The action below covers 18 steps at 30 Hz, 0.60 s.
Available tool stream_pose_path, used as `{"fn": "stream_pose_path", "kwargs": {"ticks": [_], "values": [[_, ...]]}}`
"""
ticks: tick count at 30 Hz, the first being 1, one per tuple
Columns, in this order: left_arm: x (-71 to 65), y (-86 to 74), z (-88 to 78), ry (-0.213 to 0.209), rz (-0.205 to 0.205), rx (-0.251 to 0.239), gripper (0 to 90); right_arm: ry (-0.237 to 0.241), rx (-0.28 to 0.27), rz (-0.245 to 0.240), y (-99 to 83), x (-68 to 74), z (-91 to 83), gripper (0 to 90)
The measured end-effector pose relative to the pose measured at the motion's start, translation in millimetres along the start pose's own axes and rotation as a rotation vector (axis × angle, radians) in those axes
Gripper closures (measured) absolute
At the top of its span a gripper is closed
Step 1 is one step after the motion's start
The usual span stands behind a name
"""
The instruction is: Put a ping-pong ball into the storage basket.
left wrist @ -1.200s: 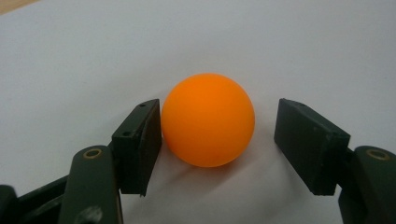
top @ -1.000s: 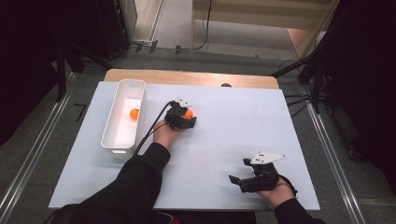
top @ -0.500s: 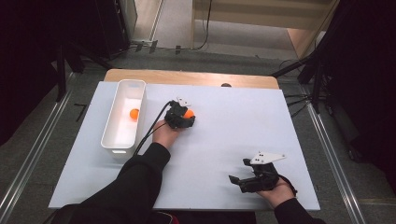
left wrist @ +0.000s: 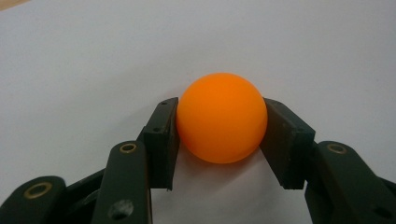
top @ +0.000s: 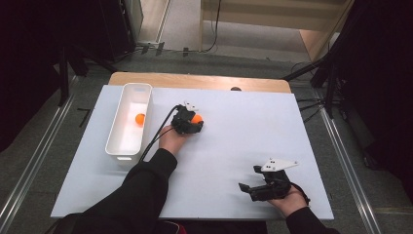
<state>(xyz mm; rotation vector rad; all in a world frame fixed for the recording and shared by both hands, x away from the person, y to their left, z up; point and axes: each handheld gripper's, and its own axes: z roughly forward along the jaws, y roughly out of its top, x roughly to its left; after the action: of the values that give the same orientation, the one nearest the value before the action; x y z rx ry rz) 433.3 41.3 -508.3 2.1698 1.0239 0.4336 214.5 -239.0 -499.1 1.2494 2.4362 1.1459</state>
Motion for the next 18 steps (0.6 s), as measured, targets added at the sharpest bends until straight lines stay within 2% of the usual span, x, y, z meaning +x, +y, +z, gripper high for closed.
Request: {"fn": "stream_pose_path", "kwargs": {"ticks": [4, 9, 12, 18], "values": [[0.7, 2.4, -3.8, -0.034, -0.027, -0.011, 50.7, 0.002, -0.003, -0.004, 0.1, -0.6, 0.2, 11.1], [-6.0, 6.4, -12.9, -0.052, -0.018, -0.02, 50.7, -0.002, -0.005, -0.004, 0.1, -0.5, 0.0, 11.1], [-10.8, 7.7, -18.1, -0.058, 0.01, -0.01, 50.7, -0.001, -0.003, -0.006, 0.1, -0.3, 0.1, 11.1], [-16.0, 9.6, -25.1, -0.084, 0.0, 0.009, 50.7, -0.003, -0.002, -0.006, 0.2, -0.3, 0.1, 11.1]]}}
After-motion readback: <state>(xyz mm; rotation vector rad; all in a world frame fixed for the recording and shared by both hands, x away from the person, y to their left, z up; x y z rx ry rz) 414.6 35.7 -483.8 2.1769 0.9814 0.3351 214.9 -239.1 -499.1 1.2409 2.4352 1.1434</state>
